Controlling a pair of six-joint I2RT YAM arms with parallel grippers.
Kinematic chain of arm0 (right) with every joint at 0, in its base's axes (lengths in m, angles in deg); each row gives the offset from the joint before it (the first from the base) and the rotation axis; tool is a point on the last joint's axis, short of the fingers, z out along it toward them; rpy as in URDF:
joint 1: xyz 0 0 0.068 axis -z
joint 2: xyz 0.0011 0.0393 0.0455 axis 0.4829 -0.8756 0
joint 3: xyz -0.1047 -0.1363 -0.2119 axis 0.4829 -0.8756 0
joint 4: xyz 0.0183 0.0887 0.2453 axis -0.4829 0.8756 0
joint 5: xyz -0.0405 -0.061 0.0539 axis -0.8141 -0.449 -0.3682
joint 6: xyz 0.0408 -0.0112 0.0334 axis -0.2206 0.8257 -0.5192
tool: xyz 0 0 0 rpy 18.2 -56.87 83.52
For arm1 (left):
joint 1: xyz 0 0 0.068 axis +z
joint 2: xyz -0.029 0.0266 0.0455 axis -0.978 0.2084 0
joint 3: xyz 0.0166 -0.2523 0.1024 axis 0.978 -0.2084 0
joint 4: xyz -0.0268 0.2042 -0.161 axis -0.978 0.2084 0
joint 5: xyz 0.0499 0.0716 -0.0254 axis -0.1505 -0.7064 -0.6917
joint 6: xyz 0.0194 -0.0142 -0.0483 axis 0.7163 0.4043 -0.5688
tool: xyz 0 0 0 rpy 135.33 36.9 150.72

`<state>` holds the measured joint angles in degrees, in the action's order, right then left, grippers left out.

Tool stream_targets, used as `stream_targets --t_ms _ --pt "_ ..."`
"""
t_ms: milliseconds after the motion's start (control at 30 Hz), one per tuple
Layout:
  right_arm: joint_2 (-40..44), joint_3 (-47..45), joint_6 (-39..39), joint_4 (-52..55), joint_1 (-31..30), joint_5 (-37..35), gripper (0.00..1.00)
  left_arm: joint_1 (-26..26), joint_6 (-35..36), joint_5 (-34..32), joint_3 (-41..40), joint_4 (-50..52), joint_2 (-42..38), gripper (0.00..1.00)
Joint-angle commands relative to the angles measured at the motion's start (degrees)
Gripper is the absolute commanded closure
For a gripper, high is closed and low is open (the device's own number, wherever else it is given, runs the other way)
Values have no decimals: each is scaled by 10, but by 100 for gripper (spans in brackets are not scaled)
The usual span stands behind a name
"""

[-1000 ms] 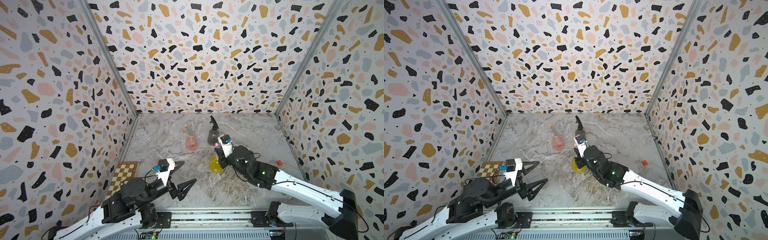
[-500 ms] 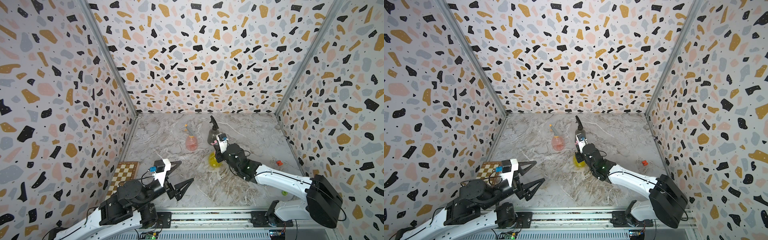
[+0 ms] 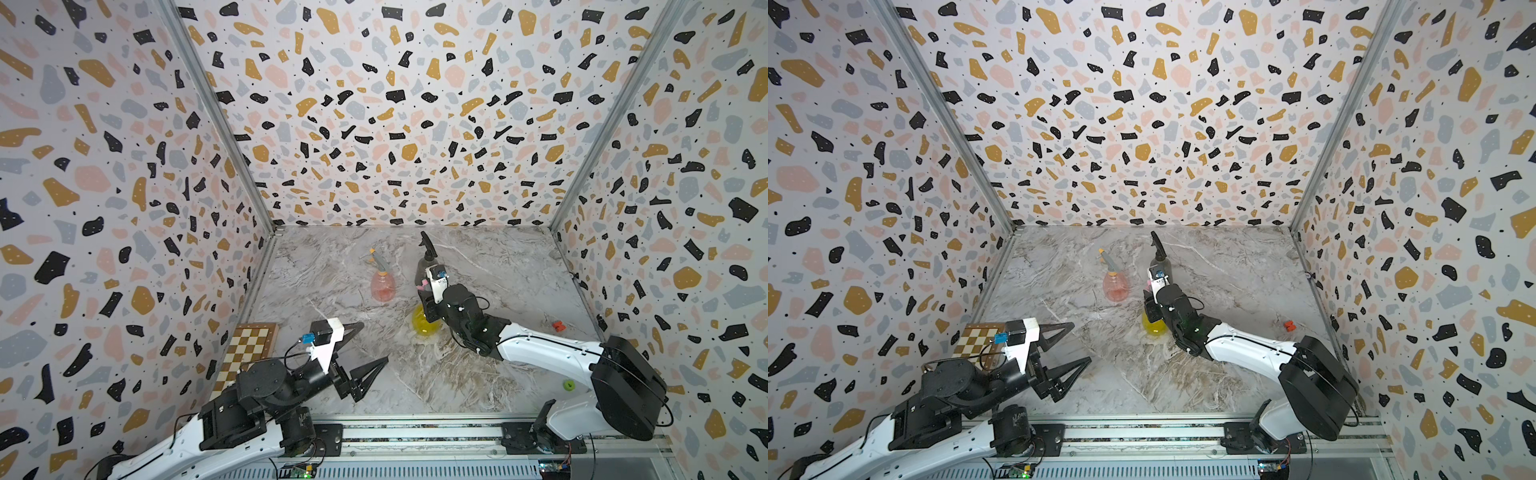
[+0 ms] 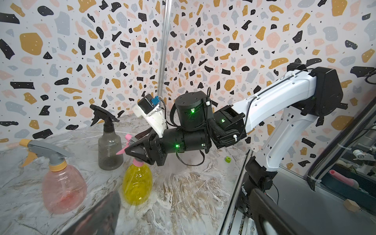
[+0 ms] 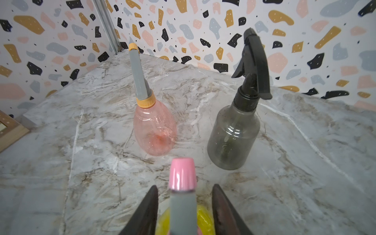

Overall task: Attach spray nozzles to spray bottles
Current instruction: Place the spray bottle at the center of the board, then reset both arms

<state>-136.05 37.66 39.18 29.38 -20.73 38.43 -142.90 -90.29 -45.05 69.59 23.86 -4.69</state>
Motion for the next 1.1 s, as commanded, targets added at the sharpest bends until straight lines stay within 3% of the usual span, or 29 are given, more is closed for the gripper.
stream_targets --t_ms 0,133,267,333,433,500,567,700,800,967,1067 --pt "18 26 -4 15 0 -5 42 2 5 -2 1 -14 2 1" --pt "52 43 -4 34 0 -1 31 2 4 -6 3 -13 4 1" --pt "127 47 -7 52 0 -11 26 2 10 -39 10 -17 13 1" --pt "174 39 -9 60 1 -30 25 2 34 -110 19 -24 35 1" --pt "228 20 -15 77 9 -44 21 4 69 -313 45 -33 96 1" --pt "251 11 -23 97 18 -44 17 24 99 -355 59 -51 136 1" --pt "267 6 -30 118 24 -46 14 93 86 -315 74 -51 169 1" --pt "297 -12 -63 148 28 -84 8 285 20 -216 81 -49 232 1" --pt "321 -29 -84 154 32 -108 2 352 10 -251 44 -114 271 1" --pt "335 -33 -109 176 40 -141 0 472 6 -234 19 -155 379 1" --pt "332 -27 -119 192 48 -150 0 514 13 -254 3 -185 433 1"
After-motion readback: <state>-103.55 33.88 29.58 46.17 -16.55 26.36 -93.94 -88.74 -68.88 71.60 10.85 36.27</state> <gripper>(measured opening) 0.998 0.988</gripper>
